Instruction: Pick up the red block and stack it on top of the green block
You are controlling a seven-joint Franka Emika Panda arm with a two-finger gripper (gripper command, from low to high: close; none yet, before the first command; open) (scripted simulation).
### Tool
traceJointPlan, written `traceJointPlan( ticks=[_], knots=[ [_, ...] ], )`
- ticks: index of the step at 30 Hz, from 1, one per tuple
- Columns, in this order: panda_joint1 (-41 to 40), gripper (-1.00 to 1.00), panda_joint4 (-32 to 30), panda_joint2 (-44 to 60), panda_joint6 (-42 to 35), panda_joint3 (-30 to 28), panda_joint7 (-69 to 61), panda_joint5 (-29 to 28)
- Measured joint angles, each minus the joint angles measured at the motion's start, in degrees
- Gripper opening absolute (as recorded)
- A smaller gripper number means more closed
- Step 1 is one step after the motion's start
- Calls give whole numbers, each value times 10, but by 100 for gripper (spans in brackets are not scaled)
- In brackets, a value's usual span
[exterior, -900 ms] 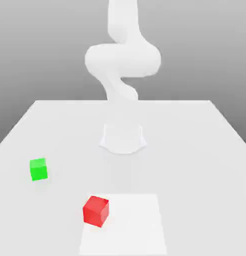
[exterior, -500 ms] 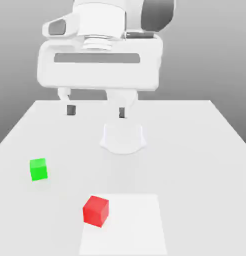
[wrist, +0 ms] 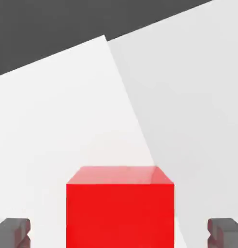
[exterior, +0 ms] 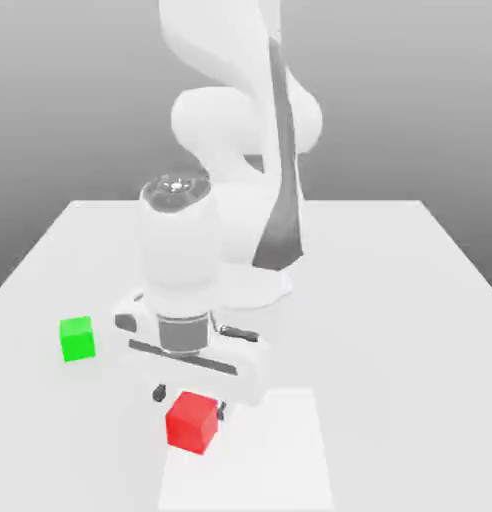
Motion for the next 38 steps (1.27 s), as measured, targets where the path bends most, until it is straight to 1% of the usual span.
traceJointPlan(
  ticks=[7,13,22,26,28,30,32,34,35,38],
  knots=[
    [-1,-100,0,-1,0,1,2,-2],
    [-2,-100,-17,-111,-94,-4,12,-15],
    [-191,-100,-81,-227,-144,-101,182,-80],
    [-288,-100,-111,-275,-161,-138,257,-99],
    [-313,-100,-119,-275,-152,-153,277,-100],
    [-312,-100,-121,-244,-120,-161,272,-86],
    [-304,-100,-120,-205,-82,-165,257,-62],
    [-295,-100,-119,-163,-44,-163,231,-25],
    [-295,100,-118,-144,-26,-155,216,-3],
    [-285,100,-118,-144,-26,-155,216,-3]
  ],
)
